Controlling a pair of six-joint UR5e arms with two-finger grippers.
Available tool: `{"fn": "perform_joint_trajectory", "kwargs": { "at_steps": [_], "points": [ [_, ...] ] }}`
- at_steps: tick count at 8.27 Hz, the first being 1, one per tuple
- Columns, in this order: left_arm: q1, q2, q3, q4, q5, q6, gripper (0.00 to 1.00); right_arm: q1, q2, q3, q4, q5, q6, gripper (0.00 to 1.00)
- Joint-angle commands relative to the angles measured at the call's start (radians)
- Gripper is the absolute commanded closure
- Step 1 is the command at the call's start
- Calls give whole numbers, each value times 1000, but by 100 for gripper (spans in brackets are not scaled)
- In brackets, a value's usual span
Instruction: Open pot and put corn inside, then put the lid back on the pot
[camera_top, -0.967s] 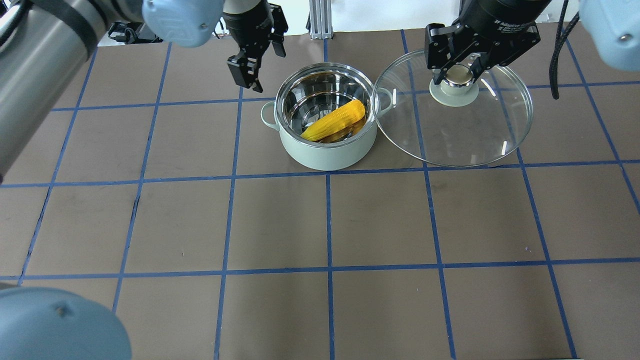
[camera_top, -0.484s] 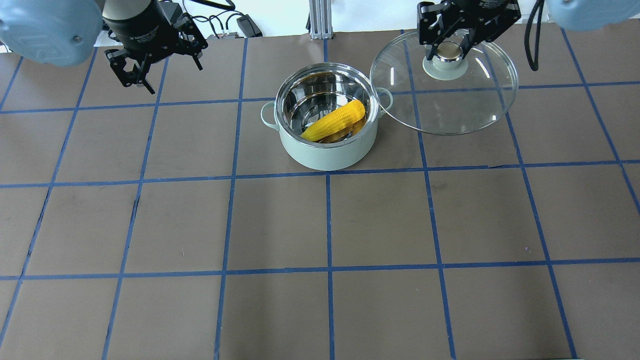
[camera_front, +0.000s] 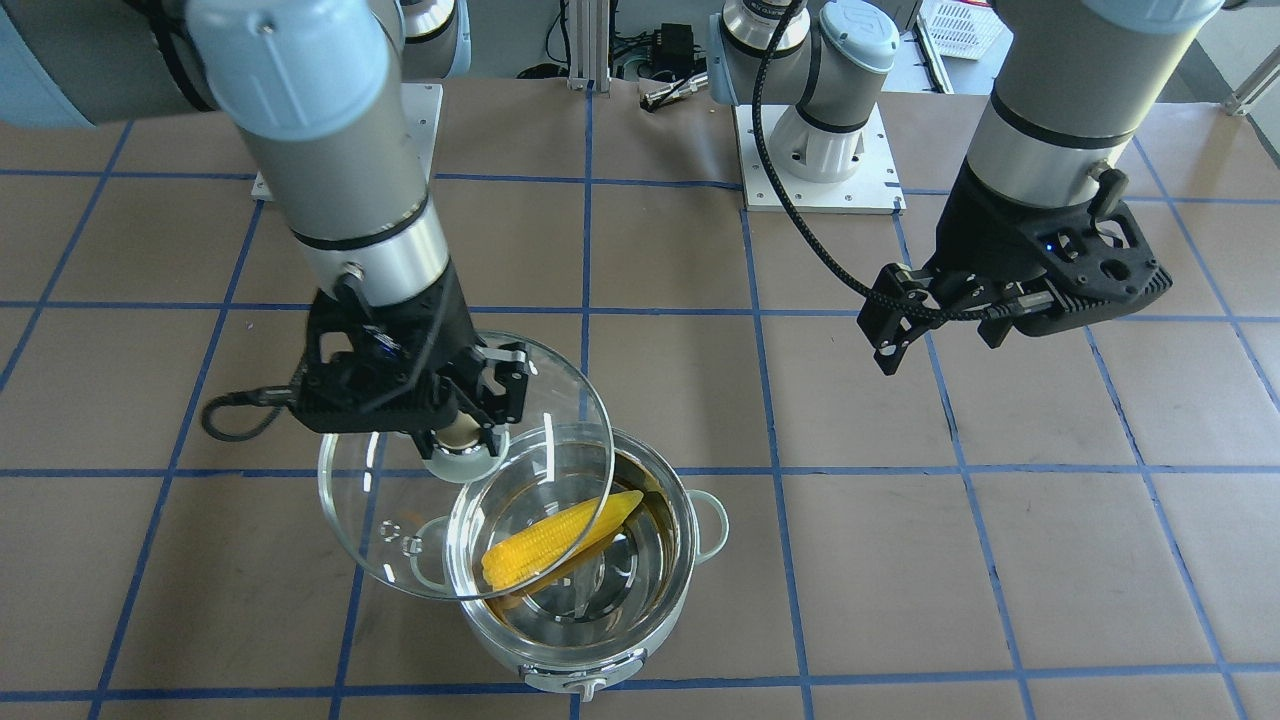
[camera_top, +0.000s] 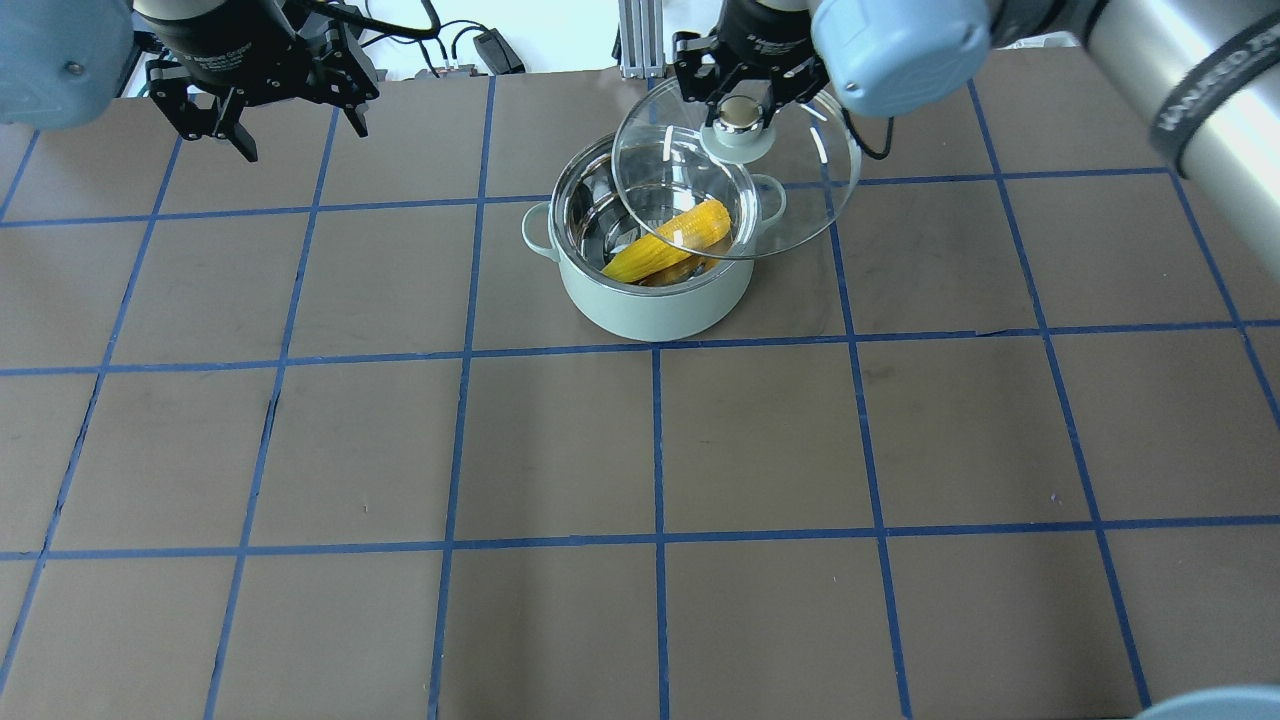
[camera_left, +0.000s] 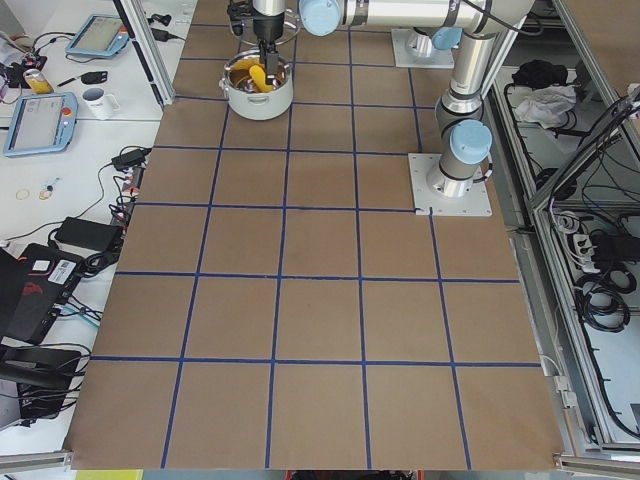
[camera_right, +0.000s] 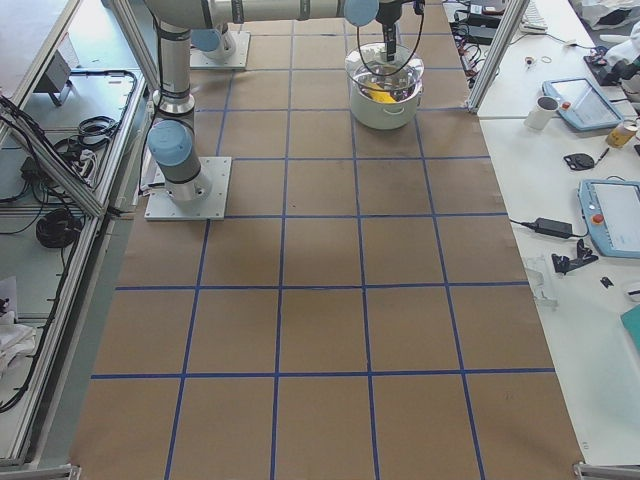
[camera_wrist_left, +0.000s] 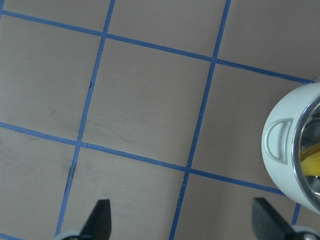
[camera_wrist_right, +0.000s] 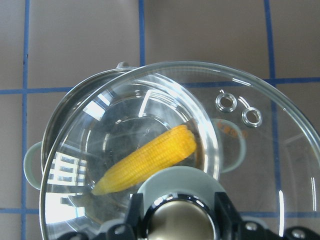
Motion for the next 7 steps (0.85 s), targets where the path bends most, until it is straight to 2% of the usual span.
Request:
{"fn": "perform_joint_trajectory", "kwargs": {
  "at_steps": [1,3,7],
  "points": [
    [-1,35,0,-60,4,74,0,87,95,-4,-109,-3,120,91],
    [-1,56,3,-183,5,74,0,87,130,-3,-158,-3,111,91],
    [-33,81,-5,-191,-2,37,0,87,158,8,-192,11,67,90]
  ]
}}
